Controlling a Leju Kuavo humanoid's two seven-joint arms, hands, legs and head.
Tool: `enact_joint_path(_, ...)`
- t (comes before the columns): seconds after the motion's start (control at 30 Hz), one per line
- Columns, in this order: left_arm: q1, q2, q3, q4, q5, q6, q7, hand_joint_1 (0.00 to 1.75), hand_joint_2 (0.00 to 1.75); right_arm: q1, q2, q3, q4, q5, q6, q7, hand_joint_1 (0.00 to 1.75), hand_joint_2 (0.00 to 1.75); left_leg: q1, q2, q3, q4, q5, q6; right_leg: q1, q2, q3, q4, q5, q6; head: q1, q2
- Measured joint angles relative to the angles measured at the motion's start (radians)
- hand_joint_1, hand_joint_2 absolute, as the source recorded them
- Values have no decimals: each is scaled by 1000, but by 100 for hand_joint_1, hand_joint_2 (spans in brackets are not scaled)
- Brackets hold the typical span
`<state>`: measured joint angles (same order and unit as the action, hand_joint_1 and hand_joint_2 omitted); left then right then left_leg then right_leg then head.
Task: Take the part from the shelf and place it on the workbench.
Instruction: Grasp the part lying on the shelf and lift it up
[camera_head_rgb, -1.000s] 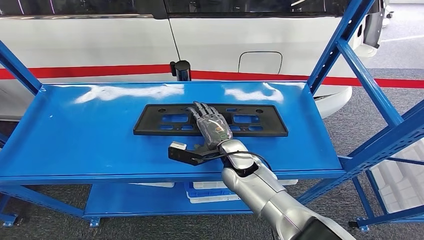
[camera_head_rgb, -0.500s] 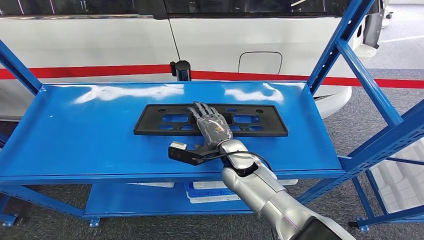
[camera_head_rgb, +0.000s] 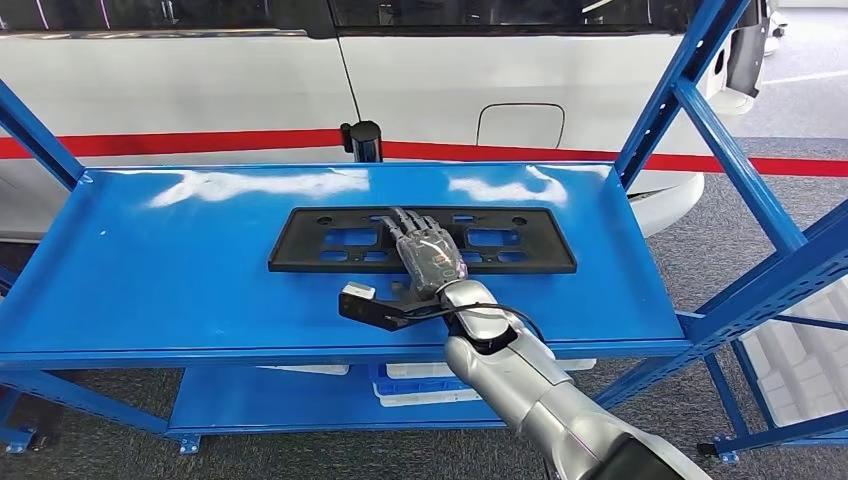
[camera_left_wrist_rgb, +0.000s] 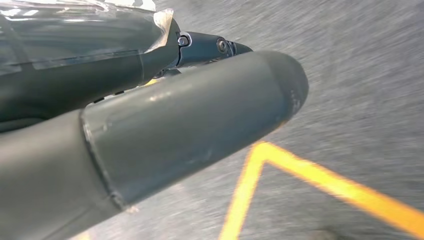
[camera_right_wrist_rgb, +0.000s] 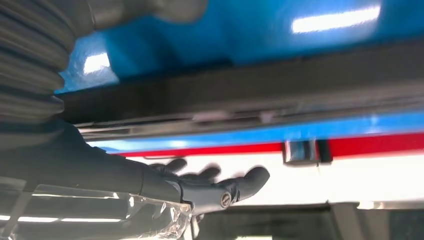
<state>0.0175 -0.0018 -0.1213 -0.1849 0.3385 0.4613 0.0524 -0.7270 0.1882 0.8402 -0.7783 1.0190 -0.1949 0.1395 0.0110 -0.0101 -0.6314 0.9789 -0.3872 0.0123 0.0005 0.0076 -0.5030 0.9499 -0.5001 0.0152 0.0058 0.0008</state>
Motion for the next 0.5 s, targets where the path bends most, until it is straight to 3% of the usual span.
enact_joint_path(0.07, 4, 5, 0, 0, 11, 11, -121, 0, 0, 17, -8, -18, -33, 10, -16, -6, 175, 175, 0, 0, 0, 0, 0, 0, 0, 0, 0, 0, 0, 0, 0, 0)
enact_joint_path(0.13, 4, 12, 0, 0, 17, 13, -173, 0, 0, 28, -16, -33, -66, 17, -12, -7, 175, 175, 0, 0, 0, 0, -1, -1, 0, 0, 0, 0, 0, 0, 0, 0)
enact_joint_path(0.5, 5, 19, 0, 0, 27, 16, -195, 0, 0, 50, -31, -74, -130, 42, -4, -22, 175, 175, 0, 0, 0, 0, -1, -1, 0, 0, 0, 0, 0, 0, 0, 0)
